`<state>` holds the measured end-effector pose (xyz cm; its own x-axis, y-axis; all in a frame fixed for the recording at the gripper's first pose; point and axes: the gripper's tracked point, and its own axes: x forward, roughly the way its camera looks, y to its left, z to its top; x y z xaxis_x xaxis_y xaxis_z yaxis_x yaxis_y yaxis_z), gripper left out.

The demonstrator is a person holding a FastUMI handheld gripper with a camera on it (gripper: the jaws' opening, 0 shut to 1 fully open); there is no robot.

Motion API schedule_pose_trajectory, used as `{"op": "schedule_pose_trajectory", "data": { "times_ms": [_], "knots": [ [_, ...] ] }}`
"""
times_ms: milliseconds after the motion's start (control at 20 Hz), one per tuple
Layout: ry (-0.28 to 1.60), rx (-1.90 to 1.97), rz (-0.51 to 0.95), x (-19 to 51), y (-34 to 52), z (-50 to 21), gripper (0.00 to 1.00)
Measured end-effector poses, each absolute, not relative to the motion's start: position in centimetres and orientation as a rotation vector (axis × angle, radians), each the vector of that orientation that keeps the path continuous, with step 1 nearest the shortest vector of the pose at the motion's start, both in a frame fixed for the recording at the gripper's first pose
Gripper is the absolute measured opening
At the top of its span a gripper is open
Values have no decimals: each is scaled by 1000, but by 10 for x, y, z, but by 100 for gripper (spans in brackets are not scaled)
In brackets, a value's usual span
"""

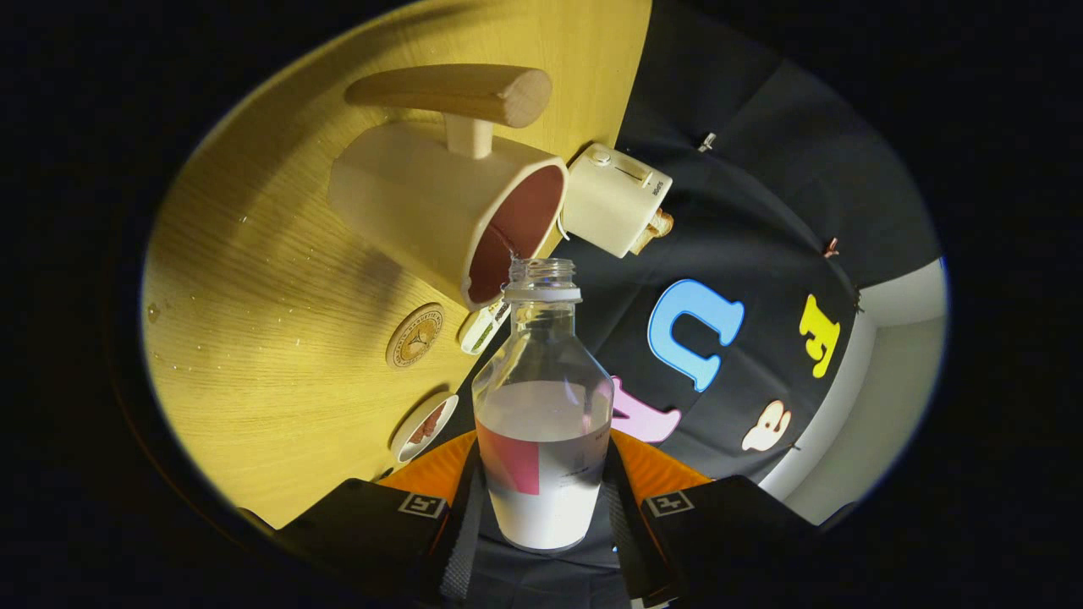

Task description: Take the bottle from table, then pour the juice into the cup, finally place the bottle on the coaster

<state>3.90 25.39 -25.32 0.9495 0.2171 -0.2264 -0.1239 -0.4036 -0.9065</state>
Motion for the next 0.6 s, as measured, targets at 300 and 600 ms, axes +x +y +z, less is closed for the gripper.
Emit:
{"op": "schedule_pose_trajectory", "data": {
  "times_ms": [300,600],
  "knots": [
    [-144,-2041,396,46,260,-244,70],
    [-281,-2165,431,46,268,-238,70]
  ]
}}
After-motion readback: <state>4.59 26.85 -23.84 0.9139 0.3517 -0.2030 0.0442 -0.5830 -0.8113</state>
